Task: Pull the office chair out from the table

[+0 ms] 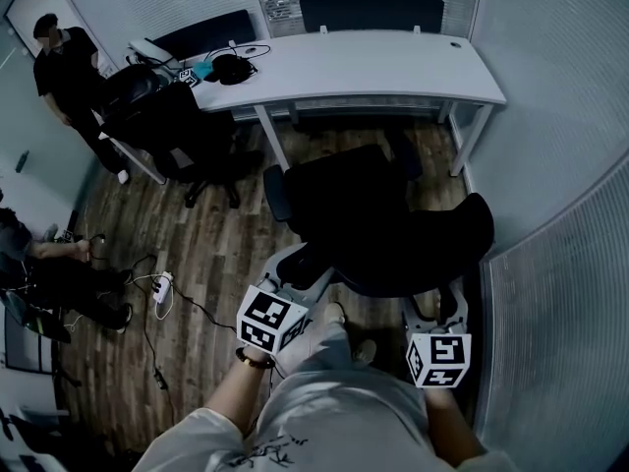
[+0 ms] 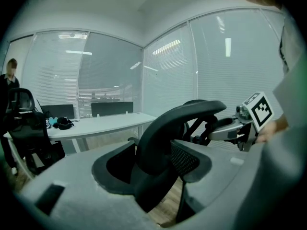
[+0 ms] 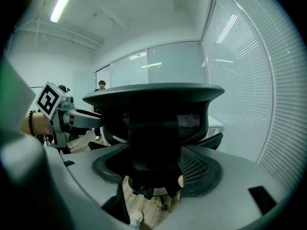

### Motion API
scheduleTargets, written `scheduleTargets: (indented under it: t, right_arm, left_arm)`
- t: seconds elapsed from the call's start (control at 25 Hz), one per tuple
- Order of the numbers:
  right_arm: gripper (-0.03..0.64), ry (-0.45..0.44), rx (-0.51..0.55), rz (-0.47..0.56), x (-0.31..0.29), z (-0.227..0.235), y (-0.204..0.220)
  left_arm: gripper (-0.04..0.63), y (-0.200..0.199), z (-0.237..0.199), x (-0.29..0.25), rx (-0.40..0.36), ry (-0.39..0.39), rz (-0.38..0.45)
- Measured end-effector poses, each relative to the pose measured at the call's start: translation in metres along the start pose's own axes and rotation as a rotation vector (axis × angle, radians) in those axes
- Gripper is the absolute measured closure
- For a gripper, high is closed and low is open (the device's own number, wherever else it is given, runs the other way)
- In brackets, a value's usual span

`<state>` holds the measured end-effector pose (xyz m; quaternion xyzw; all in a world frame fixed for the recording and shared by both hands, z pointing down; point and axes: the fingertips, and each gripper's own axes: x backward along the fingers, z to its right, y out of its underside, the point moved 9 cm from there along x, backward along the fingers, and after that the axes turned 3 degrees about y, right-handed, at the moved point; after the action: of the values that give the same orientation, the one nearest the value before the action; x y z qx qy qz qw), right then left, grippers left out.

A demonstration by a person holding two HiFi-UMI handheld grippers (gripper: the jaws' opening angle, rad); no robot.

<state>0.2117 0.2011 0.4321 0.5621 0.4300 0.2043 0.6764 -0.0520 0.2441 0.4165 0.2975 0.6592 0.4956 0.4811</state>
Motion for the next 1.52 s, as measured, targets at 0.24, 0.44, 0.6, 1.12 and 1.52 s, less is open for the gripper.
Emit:
scheduleTargets:
  t: [0.24,0.44,0.6,1.12,1.52]
  right_arm:
    - [0.344,0.003,-0.007,0.001,0.006,0.0,-0.001]
    - [0.348,0.011,-0.013,0.007,0.018,-0.004,0.002]
    - [0.409,0.024,-0.024,0.002,0.031,-0.012,0.011]
    - [0.609,-0.093,-0.068,-0.013,0.037,-0.065,0.012]
    - [0.609,-0.114,-0.067,-0.034,0.031,-0.077,0.012]
  left_arm:
    - [0.371,0.012,0.004,0.014,0.027,-0.029,-0.006]
    - [0.384,0.015,0.014,0.028,0.067,-0.03,0.011]
    - [0.445,0.02,0.026,0.036,0.07,-0.013,0.018]
    - [0.584,0.041,0.055,0.058,0.06,0.002,-0.006]
    - [0.584,0.045,0.051,0.062,0.082,-0.004,0.012]
